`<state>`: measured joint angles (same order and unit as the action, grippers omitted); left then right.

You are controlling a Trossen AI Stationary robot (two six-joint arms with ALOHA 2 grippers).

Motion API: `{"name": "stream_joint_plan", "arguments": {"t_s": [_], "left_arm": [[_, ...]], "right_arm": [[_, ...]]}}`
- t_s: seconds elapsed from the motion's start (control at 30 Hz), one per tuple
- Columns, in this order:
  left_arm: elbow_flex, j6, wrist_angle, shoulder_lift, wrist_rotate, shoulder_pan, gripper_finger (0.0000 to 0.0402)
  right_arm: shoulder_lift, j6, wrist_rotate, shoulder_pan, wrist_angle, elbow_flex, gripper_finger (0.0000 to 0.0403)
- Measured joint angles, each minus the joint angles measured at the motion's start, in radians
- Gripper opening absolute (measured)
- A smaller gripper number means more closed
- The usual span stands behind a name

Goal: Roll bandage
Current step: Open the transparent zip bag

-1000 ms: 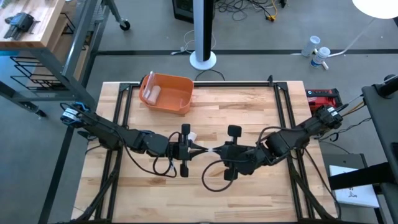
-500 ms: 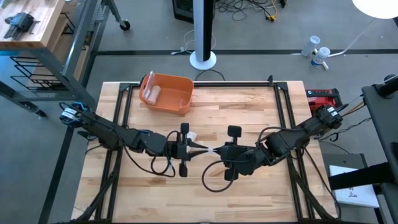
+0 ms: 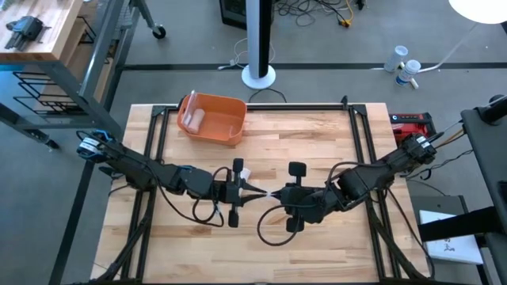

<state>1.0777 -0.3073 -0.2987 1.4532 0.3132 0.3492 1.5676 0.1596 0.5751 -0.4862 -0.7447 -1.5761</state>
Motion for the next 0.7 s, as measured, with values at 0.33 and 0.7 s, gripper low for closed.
{"name": "stream_joint_plan", "arguments": {"t_s": [0.33, 0.7], "left_arm": [[0.0, 0.0, -0.004, 0.0, -0.002, 0.0, 0.0006], [0.0, 0.003, -0.009, 0.0, -0.018, -0.001, 0.0038]], "right_arm": [[0.002, -0.016, -0.011, 0.0, 0.034, 0.001, 0.0], [0.004, -0.043, -0.007, 0.0, 0.086, 0.001, 0.0]]}}
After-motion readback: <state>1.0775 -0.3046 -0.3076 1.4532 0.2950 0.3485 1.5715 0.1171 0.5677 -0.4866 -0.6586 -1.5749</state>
